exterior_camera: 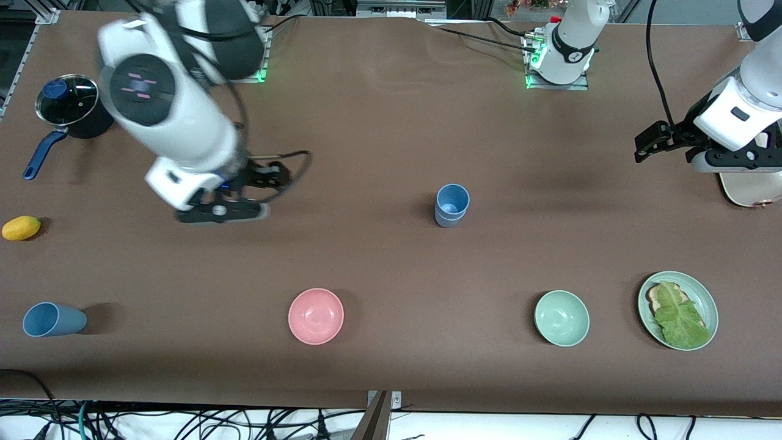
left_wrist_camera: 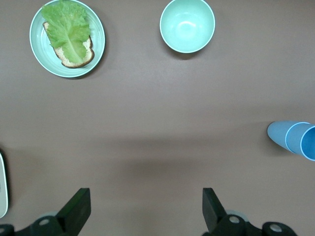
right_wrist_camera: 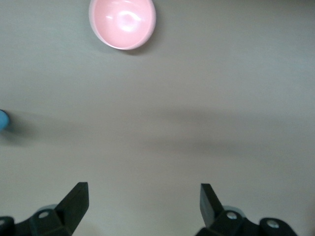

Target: Stack blue cups with both arms

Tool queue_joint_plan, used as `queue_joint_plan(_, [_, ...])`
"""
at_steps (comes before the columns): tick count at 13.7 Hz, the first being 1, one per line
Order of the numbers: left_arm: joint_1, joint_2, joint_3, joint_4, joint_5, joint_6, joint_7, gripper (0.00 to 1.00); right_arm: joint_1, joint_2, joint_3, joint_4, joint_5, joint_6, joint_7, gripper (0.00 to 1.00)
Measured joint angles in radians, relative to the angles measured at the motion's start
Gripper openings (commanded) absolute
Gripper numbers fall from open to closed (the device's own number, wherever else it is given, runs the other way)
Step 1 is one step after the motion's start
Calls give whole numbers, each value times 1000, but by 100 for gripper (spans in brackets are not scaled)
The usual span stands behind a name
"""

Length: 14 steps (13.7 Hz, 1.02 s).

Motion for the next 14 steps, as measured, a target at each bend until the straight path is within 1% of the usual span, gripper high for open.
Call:
queue_joint_plan(3, [0,0,0,0,0,0,0,100,-98,-222,-4,-259,1,42,-90,100])
queue_joint_plan(5, [0,0,0,0,0,-1,0,100,-174,-309,-5,-347,2,53,-170,100])
queue_joint_plan(6, [0,0,0,0,0,-1,0,100,-208,-331,-6,-366,2,53,-202,100])
queue_joint_plan(8, [0,0,0,1,0,-1,0,100,-251,-345,-7,-377,2,53,-232,100])
queue_joint_plan(11, [0,0,0,1,0,-1,0,100,-255,-343,-4,-374,2,67,-233,100])
queue_joint_plan(14, [0,0,0,1,0,-1,0,100,-257,-328,-17,-370,2,75,-233,100])
